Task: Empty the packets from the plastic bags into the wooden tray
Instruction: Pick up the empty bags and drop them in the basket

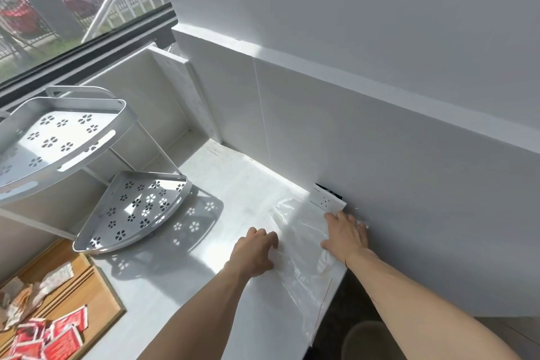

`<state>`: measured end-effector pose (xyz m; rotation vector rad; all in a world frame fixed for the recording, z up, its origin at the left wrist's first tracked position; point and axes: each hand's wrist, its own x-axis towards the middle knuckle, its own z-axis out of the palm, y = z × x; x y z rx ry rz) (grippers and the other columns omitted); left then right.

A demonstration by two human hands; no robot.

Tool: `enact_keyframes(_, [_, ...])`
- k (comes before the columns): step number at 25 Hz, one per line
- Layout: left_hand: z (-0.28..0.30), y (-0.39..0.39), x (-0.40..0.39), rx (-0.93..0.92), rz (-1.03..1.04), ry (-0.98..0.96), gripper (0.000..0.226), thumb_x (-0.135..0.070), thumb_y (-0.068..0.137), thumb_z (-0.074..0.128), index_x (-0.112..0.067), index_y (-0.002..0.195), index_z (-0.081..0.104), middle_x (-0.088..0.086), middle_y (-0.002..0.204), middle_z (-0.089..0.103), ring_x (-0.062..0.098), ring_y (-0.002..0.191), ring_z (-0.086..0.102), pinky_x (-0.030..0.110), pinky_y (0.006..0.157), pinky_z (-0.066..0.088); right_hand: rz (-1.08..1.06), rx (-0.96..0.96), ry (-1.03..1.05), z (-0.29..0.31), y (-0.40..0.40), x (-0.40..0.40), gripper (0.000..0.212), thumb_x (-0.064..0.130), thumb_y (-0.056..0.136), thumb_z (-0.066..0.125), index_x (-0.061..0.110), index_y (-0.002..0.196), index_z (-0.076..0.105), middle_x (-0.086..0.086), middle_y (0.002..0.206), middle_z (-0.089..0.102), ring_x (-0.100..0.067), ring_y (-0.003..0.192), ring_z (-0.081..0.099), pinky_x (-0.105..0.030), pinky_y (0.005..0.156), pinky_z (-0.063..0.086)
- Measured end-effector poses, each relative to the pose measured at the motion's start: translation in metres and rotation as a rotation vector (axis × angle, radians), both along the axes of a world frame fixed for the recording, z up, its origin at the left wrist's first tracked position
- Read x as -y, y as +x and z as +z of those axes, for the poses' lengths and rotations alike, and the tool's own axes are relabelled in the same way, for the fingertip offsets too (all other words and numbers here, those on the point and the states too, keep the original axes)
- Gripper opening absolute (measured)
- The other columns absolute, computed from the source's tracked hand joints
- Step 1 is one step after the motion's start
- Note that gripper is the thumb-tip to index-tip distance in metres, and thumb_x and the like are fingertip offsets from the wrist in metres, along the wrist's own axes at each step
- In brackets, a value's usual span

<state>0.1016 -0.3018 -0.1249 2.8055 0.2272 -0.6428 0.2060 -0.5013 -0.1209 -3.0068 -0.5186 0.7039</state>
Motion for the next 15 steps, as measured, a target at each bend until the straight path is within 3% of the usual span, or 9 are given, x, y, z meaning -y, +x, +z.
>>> enact_keyframes(4, [0.000, -0.001, 0.003, -0.059, 0.015, -0.021, 0.032, -0.022, 0.080, 0.061, -0.026, 0.111, 0.057, 0.001, 0.110, 0.060, 0.024, 0.108, 0.054, 0.031, 0.073, 0.037, -0.053, -0.011, 0.041, 0.005, -0.005, 0.003, 0.057, 0.031, 0.079, 0.071, 0.020, 0.128, 0.045, -0.005, 0.131, 0.052, -0.026, 0.119, 0.051, -0.038, 0.093, 0.046])
enact_keyframes(9, [0.008, -0.011, 0.012, -0.101, 0.021, -0.059, 0.031, -0.019, 0.082, 0.057, -0.030, 0.112, 0.061, -0.001, 0.109, 0.062, 0.023, 0.103, 0.060, 0.029, 0.068, 0.038, -0.091, -0.120, 0.191, 0.021, -0.021, 0.028, 0.065, 0.051, 0.075, 0.075, 0.021, 0.124, 0.045, -0.006, 0.120, 0.064, -0.026, 0.107, 0.062, -0.037, 0.089, 0.050])
enact_keyframes(11, [0.014, -0.017, 0.016, -0.104, 0.014, -0.062, 0.029, -0.019, 0.083, 0.055, -0.030, 0.108, 0.065, -0.004, 0.100, 0.056, 0.023, 0.101, 0.061, 0.028, 0.068, 0.039, -0.120, -0.090, 0.213, 0.031, -0.034, 0.039, 0.067, 0.061, 0.075, 0.070, 0.020, 0.122, 0.046, -0.005, 0.117, 0.065, -0.027, 0.105, 0.062, -0.037, 0.088, 0.051])
enact_keyframes(15, [0.021, -0.030, 0.025, -0.076, -0.024, -0.075, 0.024, -0.022, 0.088, 0.048, -0.024, 0.101, 0.068, -0.004, 0.096, 0.051, 0.025, 0.100, 0.062, 0.028, 0.070, 0.040, -0.207, -0.037, 0.250, 0.047, -0.063, 0.055, 0.069, 0.078, 0.081, 0.042, 0.021, 0.119, 0.051, -0.006, 0.113, 0.067, -0.028, 0.102, 0.064, -0.037, 0.083, 0.050])
